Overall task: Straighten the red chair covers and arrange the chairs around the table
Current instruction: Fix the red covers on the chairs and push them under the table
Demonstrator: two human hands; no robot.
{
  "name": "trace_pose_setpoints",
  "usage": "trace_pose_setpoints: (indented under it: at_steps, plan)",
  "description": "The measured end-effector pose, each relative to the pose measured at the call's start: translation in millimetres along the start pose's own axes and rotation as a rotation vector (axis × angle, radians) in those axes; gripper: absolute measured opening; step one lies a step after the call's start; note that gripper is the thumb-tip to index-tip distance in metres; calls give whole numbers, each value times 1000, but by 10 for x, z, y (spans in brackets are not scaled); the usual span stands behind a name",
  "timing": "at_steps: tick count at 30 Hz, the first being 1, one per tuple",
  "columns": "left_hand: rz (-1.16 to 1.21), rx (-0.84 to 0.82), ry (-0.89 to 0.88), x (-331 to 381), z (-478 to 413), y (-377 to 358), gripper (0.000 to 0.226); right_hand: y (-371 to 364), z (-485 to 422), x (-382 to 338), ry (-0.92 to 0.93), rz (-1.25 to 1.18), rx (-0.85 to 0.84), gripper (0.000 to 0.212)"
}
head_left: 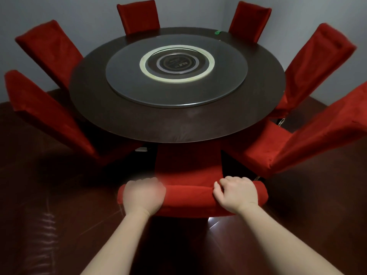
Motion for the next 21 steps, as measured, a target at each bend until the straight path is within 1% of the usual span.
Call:
trace_pose_setpoints:
  at_steps: [6, 12, 17, 21]
  plan:
    - [14, -49, 28, 314, -140, -27, 47, 53, -214, 332, 70, 24, 83, 46]
    - [10, 8, 10, 255, -381, 10, 46, 58, -450, 326, 80, -6, 161, 45]
    - [-17, 20, 26, 69, -659, -19, 47, -5, -667, 237, 47, -55, 115, 47]
    - [-20, 51, 23, 165, -733, -27, 43, -7, -781, 343, 61, -58, 83, 49]
Point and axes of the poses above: each hand's wrist, its own z-axis away from the middle knuckle, its own y-axis out of the back of the hand, x = y × z, the point moved 7 cm from there along -z, towards the middle knuckle, and after that the axes turned 11 degrees about -x, right-handed, at the moved point
